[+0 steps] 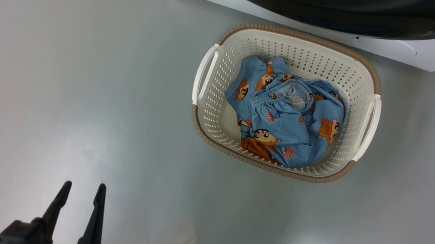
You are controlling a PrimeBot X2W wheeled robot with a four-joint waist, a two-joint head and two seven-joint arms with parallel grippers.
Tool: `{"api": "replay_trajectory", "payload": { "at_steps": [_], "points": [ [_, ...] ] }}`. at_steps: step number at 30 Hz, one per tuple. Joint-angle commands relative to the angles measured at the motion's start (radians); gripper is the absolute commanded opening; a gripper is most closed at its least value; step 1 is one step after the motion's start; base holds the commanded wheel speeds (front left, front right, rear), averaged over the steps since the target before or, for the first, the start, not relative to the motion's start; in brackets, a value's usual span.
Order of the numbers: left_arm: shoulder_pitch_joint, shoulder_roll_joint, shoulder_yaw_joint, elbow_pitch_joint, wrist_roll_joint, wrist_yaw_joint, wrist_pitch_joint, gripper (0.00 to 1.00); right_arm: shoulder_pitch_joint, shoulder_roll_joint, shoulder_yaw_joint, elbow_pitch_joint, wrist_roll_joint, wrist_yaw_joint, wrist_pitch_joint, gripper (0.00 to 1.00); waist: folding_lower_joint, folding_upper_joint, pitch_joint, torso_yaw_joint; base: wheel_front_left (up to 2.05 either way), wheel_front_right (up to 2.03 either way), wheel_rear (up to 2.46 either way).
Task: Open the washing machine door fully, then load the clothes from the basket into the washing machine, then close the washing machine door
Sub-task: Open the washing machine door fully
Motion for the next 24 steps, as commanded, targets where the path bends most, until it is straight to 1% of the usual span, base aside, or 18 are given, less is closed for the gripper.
{"api": "replay_trajectory", "payload": {
  "at_steps": [1, 10, 18, 24],
  "points": [
    [-0.004, 0.013, 0.038, -0.01, 0.002, -0.002, -0.006, 1.0, 0.0, 0.018, 0.028, -0.034, 0.013, 0.002, 0.02, 0.0, 0.0, 0.0, -0.001, -0.002, 0.0, 0.0, 0.0],
    [-0.008, 0.013, 0.056, -0.007, 0.0, -0.009, -0.006, 1.0, 0.017, 0.035, 0.075, -0.077, 0.032, 0.002, 0.101, 0.0, 0.0, 0.0, -0.004, -0.025, 0.0, 0.0, 0.0],
    [-0.009, 0.013, 0.08, -0.001, 0.003, -0.035, -0.006, 1.0, 0.08, 0.072, 0.113, -0.14, 0.061, 0.002, 0.174, 0.0, 0.0, 0.0, -0.028, -0.051, 0.0, 0.0, 0.0],
    [0.001, 0.013, 0.117, 0.002, 0.002, -0.067, -0.006, 1.0, 0.16, 0.108, 0.15, -0.193, 0.067, 0.002, 0.221, 0.0, 0.0, 0.0, -0.066, -0.074, 0.0, 0.0, 0.0]
  ]
}}
